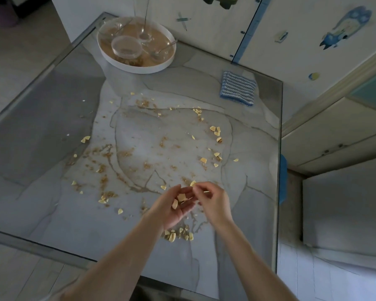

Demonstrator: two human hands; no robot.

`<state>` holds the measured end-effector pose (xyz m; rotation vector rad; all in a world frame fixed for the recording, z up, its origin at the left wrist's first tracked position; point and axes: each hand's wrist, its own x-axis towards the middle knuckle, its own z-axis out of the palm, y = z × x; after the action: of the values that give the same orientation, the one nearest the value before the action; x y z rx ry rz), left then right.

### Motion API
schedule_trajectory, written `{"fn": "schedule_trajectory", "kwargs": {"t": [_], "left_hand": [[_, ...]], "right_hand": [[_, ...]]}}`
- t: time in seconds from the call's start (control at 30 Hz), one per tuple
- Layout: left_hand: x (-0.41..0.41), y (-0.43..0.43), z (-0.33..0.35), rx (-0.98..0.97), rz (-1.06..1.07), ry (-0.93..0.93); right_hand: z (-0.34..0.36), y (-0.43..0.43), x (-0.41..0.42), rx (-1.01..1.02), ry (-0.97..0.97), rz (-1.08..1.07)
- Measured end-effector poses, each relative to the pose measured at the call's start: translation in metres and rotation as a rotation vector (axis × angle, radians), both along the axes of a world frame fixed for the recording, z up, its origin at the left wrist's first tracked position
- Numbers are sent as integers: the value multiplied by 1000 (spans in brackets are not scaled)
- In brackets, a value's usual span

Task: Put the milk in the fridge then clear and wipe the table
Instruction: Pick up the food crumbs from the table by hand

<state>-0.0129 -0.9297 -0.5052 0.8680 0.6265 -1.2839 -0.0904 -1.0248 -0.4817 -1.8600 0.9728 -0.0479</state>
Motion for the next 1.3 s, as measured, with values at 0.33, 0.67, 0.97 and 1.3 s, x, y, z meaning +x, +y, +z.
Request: {"fn": "schedule_trajectory", "kwargs": {"t": [0.33,0.67,0.97,1.3], "left_hand": [[20,11,-4,51,66,-59],[10,-2,-4,108,88,-29],[20,3,-8,68,195,1],[32,23,-11,130,202,-27]], "right_hand": [[-45,-32,-3,-222,367,278],[-14,-23,15,-90,120,194],[-19,-31,42,-140,120,195],[-36,-26,45,-165,267,270]]}}
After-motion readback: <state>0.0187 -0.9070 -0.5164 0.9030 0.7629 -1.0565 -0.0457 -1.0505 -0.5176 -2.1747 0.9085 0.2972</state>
